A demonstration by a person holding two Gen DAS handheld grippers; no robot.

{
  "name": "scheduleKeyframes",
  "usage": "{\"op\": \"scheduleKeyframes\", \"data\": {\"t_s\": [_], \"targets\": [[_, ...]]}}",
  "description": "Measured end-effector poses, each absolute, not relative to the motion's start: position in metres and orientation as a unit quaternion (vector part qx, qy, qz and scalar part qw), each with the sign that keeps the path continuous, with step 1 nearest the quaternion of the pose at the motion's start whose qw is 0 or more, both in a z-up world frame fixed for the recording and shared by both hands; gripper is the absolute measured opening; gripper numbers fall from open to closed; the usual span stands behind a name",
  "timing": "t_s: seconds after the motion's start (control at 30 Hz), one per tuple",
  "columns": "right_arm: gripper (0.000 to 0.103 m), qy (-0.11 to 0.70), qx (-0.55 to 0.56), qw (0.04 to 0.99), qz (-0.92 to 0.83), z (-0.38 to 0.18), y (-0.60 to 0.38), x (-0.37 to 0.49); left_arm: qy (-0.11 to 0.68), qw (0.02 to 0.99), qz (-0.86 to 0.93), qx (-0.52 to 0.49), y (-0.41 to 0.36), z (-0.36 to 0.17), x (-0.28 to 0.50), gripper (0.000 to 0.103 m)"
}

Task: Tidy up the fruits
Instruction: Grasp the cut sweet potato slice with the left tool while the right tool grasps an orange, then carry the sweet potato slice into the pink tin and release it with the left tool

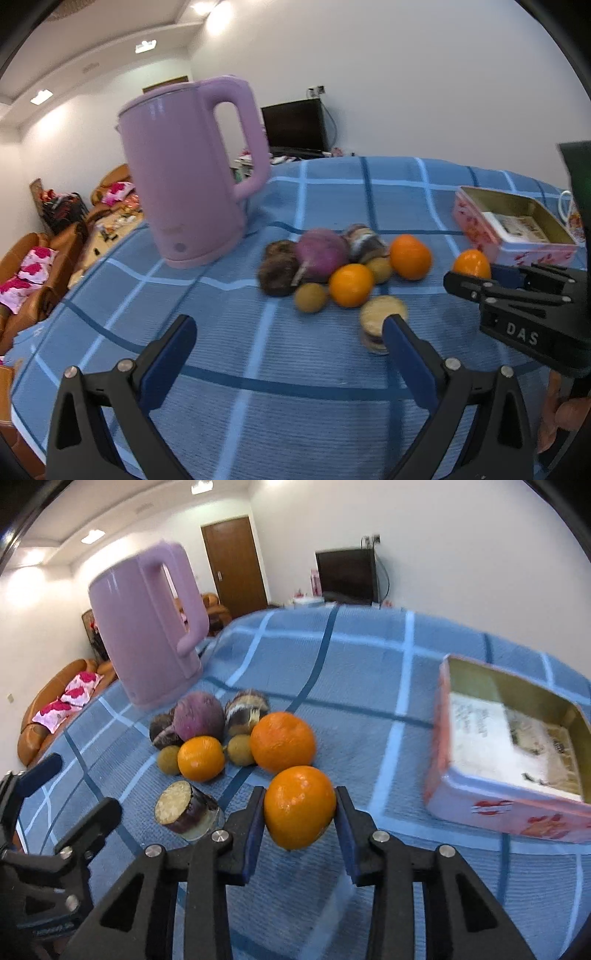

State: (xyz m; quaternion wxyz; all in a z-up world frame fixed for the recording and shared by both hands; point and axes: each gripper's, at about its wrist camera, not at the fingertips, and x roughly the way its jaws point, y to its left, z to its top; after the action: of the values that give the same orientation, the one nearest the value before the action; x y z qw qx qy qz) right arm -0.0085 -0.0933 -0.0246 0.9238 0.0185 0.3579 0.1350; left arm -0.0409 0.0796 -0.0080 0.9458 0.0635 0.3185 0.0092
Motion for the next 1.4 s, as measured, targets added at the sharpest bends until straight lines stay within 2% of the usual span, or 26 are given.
{"op": "scheduleKeyframes", "data": {"t_s": [0.1,0.17,0.33,0.4,0.47,0.57,0.63,0.97,1.17,1.4], "targets": [[0.038,0.323,-0.004,0.939,0.116,-0.015,-0.102,-0.023,0.327,0.943,-0.013,0.057,0.069,-0.009,-0.039,0.100],[0.038,0.303,-0.014,0.947,0.104,-0.009,-0.107,-0.031,0.332,0.941,-0.020,0.059,0.059,-0.010,-0.036,0.094],[0.038,0.282,-0.022,0.955,0.091,-0.004,-0.114,-0.037,0.353,0.933,-0.040,0.058,0.039,-0.016,-0.027,0.087],[0.038,0.284,-0.015,0.954,0.090,-0.003,-0.119,-0.038,0.366,0.927,-0.049,0.060,0.032,-0.020,-0.022,0.080],[0.038,0.286,-0.009,0.954,0.088,-0.004,-0.121,-0.035,0.383,0.920,-0.060,0.057,0.028,-0.026,-0.016,0.063],[0.038,0.285,-0.003,0.955,0.085,-0.004,-0.123,-0.036,0.415,0.906,-0.071,0.040,0.031,-0.040,-0.006,0.047],[0.038,0.285,0.000,0.955,0.084,-0.004,-0.124,-0.036,0.428,0.900,-0.084,0.012,0.040,-0.045,-0.001,0.041],[0.038,0.270,0.018,0.959,0.084,0.003,-0.135,-0.038,0.403,0.904,-0.126,-0.068,0.068,-0.042,-0.012,0.039],[0.038,0.251,0.032,0.965,0.070,0.011,-0.157,-0.043,0.352,0.928,-0.121,-0.026,0.050,-0.016,-0.025,0.039],[0.038,0.243,0.045,0.969,0.017,0.014,-0.205,-0.046,0.337,0.929,-0.156,-0.004,0.008,0.005,-0.017,0.039]]}}
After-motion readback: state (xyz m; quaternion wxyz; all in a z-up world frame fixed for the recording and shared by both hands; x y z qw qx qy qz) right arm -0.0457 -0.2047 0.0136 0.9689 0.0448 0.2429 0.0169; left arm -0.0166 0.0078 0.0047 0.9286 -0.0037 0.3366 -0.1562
